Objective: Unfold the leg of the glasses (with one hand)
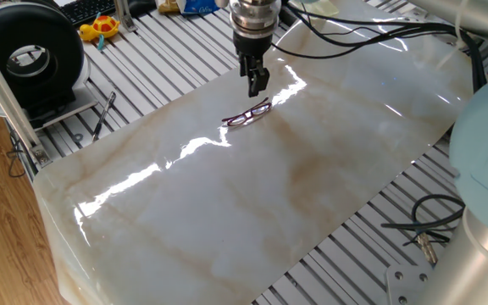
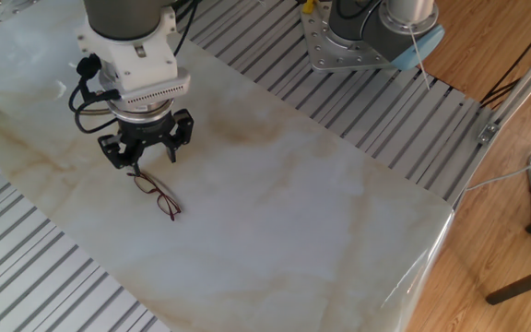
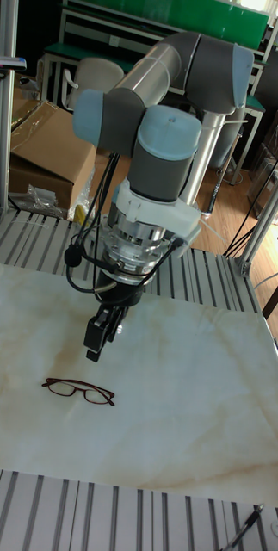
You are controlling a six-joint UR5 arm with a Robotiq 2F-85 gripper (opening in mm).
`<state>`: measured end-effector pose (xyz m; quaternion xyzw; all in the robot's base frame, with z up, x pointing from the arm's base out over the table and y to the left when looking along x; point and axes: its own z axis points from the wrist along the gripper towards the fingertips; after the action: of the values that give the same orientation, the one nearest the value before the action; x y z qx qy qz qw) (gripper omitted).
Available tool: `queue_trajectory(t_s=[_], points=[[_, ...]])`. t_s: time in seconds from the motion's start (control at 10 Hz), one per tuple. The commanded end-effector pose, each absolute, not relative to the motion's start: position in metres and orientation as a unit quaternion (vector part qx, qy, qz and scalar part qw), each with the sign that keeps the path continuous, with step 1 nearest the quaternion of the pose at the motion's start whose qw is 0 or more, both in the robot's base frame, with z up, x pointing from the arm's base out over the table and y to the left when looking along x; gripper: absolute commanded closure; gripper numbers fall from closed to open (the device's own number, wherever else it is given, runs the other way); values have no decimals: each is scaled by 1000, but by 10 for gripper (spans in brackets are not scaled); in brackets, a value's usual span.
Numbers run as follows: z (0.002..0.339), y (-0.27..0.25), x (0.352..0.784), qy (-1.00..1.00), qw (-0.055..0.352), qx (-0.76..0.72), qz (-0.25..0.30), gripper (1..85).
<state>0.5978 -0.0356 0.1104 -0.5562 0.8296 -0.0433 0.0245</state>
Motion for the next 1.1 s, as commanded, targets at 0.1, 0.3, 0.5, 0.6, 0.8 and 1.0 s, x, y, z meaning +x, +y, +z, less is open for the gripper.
queue_trajectory(t_s=[0.1, 0.3, 0.5, 0.6, 0.8, 1.0], points=[[94, -35, 609, 825, 38, -563, -32, 287], [80, -42, 616, 820, 38, -570, -36, 287], [75, -35, 610, 829, 39, -558, -14, 283], [75, -45, 609, 828, 26, -559, -29, 290], [76, -41, 614, 821, 38, -569, -28, 320], [72, -38, 613, 821, 43, -568, -19, 317]])
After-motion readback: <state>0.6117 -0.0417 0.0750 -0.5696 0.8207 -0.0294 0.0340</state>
